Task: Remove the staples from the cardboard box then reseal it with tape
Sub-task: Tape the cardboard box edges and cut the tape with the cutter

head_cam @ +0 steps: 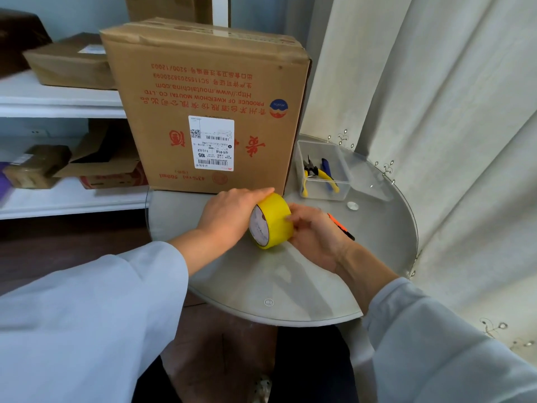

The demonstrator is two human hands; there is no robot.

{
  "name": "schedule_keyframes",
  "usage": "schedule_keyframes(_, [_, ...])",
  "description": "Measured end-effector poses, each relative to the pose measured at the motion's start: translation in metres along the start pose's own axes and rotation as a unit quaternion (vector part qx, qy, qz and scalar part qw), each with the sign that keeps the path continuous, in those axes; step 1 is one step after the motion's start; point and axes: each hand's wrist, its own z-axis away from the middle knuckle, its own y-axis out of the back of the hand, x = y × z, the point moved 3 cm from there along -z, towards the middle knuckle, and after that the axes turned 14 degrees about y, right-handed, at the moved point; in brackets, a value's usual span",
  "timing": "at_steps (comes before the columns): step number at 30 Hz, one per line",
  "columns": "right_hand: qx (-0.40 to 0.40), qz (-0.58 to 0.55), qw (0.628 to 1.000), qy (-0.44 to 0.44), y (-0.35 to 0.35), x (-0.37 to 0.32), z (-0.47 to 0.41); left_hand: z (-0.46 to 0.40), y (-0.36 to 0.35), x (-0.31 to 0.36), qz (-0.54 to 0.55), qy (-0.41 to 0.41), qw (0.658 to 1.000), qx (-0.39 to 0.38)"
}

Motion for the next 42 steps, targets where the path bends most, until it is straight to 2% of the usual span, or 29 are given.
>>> schedule_keyframes(3, [0.054,0.045,0.997,0.018,0.004,-0.001,-0.003,-0.007,-0.002,-0.004,0.091,0.004,0.995,-0.03])
schedule_keyframes(5, [0.07,0.012,0.997,0.041,0.007,-0.004,-0.002,-0.009,-0.005,-0.004,0.205,0.038,0.972,-0.106])
schedule_keyframes(6, [0.061,-0.019,0.997,0.044,0.007,-0.006,-0.001,-0.008,-0.005,-0.005,0.269,0.074,0.948,-0.156])
schedule_keyframes(8, [0.039,-0.058,0.997,0.041,0.008,-0.012,-0.001,-0.001,-0.006,-0.006,0.389,0.166,0.868,-0.259])
schedule_keyframes(9, [0.026,-0.052,0.998,0.039,0.007,-0.014,0.0,0.001,-0.004,-0.006,0.43,0.194,0.838,-0.274])
schedule_keyframes(10, [0.015,-0.037,0.999,0.036,0.006,-0.016,0.001,0.001,-0.002,-0.005,0.451,0.203,0.829,-0.259])
schedule_keyframes(11, [0.014,-0.019,0.999,0.028,0.007,-0.016,0.0,-0.001,0.001,-0.005,0.458,0.202,0.836,-0.225])
schedule_keyframes(15, [0.047,0.024,0.998,0.038,-0.001,-0.02,-0.002,-0.005,0.021,0.0,0.381,0.141,0.913,-0.044])
schedule_keyframes(18, [0.044,0.032,0.996,0.068,-0.009,-0.023,-0.003,0.001,0.034,0.006,0.294,0.087,0.95,0.052])
schedule_keyframes(21, [0.06,0.04,0.994,0.082,-0.015,-0.026,-0.003,0.004,0.039,0.016,0.182,0.007,0.978,0.102])
schedule_keyframes(25, [0.106,0.035,0.991,0.079,-0.017,-0.031,-0.005,0.003,0.043,0.018,0.169,-0.005,0.978,0.124])
schedule_keyframes(27, [0.106,0.018,0.991,0.08,-0.017,-0.032,-0.005,0.003,0.046,0.015,0.219,0.012,0.967,0.128])
schedule_keyframes(32, [0.022,-0.001,0.993,0.112,-0.025,-0.039,-0.001,-0.002,0.048,0.006,0.275,0.029,0.953,0.126])
schedule_keyframes(37, [-0.008,-0.031,0.99,0.138,-0.023,-0.04,0.001,-0.002,0.044,-0.001,0.318,0.028,0.936,0.146])
schedule_keyframes(40, [0.012,-0.061,0.988,0.14,-0.02,-0.04,0.001,-0.002,0.046,0.002,0.323,0.02,0.931,0.17])
schedule_keyframes(42, [0.055,-0.08,0.985,0.143,-0.016,-0.041,0.0,0.0,0.048,0.006,0.312,0.01,0.931,0.188])
